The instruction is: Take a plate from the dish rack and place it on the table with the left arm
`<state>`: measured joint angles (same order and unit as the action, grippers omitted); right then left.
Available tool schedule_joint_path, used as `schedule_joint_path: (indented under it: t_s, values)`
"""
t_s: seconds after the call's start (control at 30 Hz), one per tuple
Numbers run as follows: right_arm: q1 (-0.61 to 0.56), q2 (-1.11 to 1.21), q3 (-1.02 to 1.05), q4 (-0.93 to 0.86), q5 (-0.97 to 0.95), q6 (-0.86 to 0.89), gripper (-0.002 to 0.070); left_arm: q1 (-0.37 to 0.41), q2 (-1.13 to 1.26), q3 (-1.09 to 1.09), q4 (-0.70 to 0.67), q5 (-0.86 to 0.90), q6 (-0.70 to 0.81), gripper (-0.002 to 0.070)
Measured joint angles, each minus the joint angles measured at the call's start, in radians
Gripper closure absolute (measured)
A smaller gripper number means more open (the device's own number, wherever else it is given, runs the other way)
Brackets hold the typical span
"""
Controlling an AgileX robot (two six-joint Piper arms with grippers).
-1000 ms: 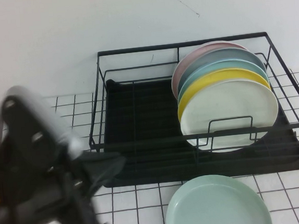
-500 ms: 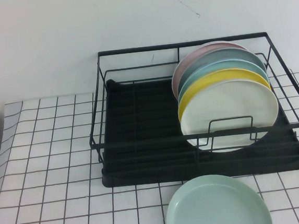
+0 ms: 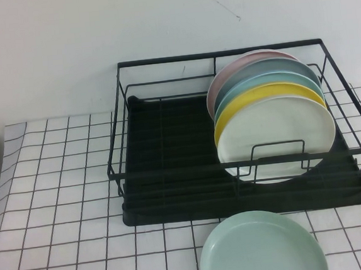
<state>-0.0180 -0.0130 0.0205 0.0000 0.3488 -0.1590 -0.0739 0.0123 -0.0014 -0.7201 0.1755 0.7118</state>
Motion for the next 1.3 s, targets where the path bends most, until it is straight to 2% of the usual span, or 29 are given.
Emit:
schedule_joint_path:
  t_s: [0.1, 0.2, 0.3, 0.47, 0.57, 1.3]
  values:
    - [0.0, 0.0, 0.0, 0.0, 0.0, 0.0, 0.068, 0.0, -0.01, 0.024, -0.014, -0.018, -0.038, 0.0676]
    - [0.0, 0.0, 0.0, 0.0, 0.0, 0.0, 0.068, 0.0, -0.022, 0.024, 0.063, -0.011, -0.089, 0.0677]
    - [0.0, 0.0, 0.0, 0.0, 0.0, 0.0, 0.068, 0.0, -0.022, 0.024, 0.201, 0.003, -0.213, 0.0677]
    - [0.0, 0.0, 0.0, 0.0, 0.0, 0.0, 0.068, 0.0, -0.023, 0.024, 0.48, 0.039, -0.522, 0.0677]
    - [0.0, 0.0, 0.0, 0.0, 0.0, 0.0, 0.068, 0.0, -0.023, 0.024, 0.561, 0.092, -0.618, 0.0677]
    - [0.0, 0.0, 0.0, 0.0, 0.0, 0.0, 0.068, -0.017, -0.024, 0.02, 0.612, 0.143, -0.654, 0.0677]
